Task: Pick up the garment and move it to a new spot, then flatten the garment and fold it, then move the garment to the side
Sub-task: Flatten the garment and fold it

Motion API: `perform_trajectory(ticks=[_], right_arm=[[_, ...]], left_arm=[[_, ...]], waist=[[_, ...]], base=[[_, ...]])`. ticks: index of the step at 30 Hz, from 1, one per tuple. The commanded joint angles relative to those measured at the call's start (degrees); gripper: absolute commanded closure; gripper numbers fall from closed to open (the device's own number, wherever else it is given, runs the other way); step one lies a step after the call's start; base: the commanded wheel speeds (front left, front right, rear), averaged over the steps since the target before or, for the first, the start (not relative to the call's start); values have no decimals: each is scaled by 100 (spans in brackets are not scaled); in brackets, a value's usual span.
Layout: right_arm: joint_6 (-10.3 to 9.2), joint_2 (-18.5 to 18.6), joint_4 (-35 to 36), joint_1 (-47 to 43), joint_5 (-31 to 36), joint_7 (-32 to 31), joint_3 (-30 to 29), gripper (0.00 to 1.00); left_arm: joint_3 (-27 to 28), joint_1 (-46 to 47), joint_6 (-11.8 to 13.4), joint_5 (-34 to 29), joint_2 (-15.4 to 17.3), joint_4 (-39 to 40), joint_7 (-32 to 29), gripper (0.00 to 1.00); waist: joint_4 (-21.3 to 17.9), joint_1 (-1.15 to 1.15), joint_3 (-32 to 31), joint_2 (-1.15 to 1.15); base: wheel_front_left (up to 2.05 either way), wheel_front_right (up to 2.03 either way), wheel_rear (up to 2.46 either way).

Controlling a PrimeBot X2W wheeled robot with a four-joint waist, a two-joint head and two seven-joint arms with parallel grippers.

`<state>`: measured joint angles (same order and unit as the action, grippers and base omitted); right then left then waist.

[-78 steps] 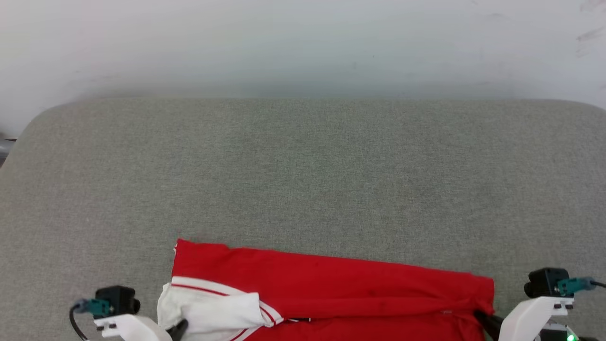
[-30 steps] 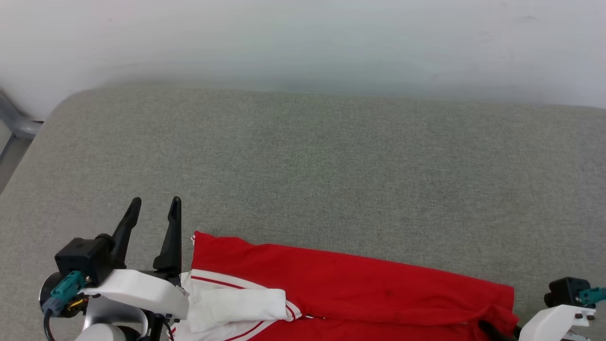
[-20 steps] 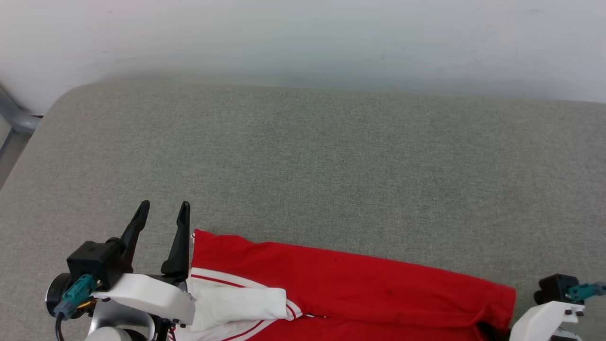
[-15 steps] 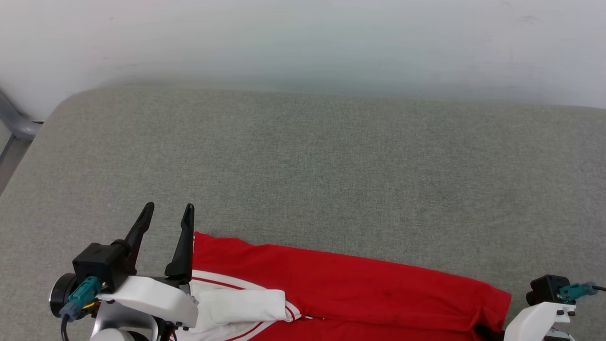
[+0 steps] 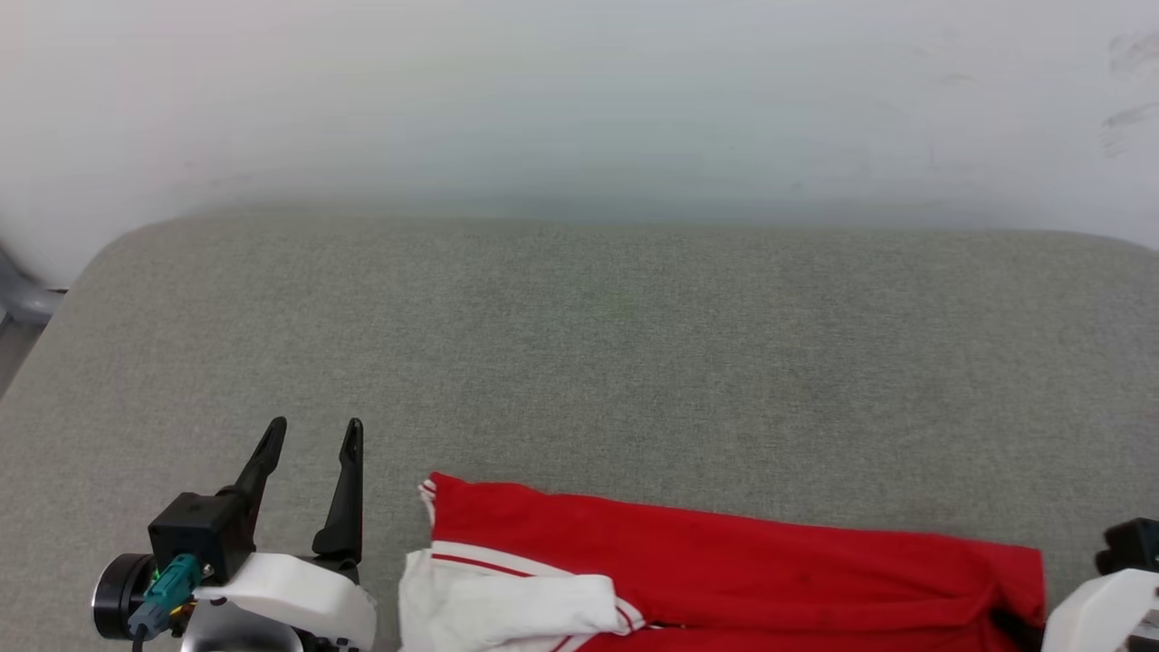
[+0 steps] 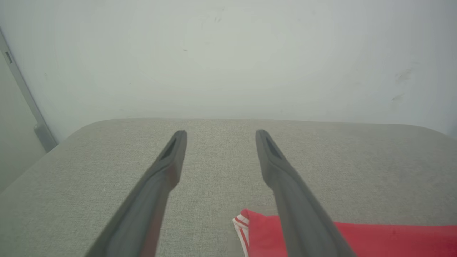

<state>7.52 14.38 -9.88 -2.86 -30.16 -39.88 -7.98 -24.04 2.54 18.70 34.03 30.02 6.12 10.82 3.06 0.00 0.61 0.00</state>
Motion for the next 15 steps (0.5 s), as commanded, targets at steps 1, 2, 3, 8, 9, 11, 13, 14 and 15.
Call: perform_trajectory(ticks=[1,2,3,8,9,11,13,14,15], right_arm=[[-7,84,-26,32,47,-18,-197,100],[-7,119,-25,25,78,-35,-302,100],[-7,119,-19,13,94,-63,-391,100],[-6,59,118,-35,96,-257,-726,100],[-6,-40,161,-16,-36,-338,-759,100],[-6,-137,201,15,-184,-423,-794,100],[-6,-321,320,64,-529,-647,-843,100],[-5,-460,397,92,-795,-784,-843,100],[-5,-579,472,111,-1052,-928,-846,100]], left_arm=[[-12,-85,32,0,-17,-27,52,0],[-17,-91,36,0,-24,-39,54,0],[-24,-97,41,-7,-26,-56,62,0],[-37,-112,36,13,-63,-115,99,0],[-35,-109,39,14,-71,-121,114,0],[-38,-103,38,15,-80,-126,121,0],[-51,-86,25,19,-95,-141,138,0],[-57,-71,20,19,-97,-151,143,0],[-60,-56,16,21,-102,-160,147,0]], waist=[[-58,0,-60,0],[-71,0,-70,0],[-84,0,-77,0],[-122,0,-74,0],[-125,0,-68,0],[-126,0,-58,0],[-119,0,-44,0],[-111,0,-42,0],[-101,0,-40,0]], base=[[0,0,0],[0,0,0],[0,0,0],[0,0,0],[0,0,0],[0,0,0],[0,0,0],[0,0,0],[0,0,0]])
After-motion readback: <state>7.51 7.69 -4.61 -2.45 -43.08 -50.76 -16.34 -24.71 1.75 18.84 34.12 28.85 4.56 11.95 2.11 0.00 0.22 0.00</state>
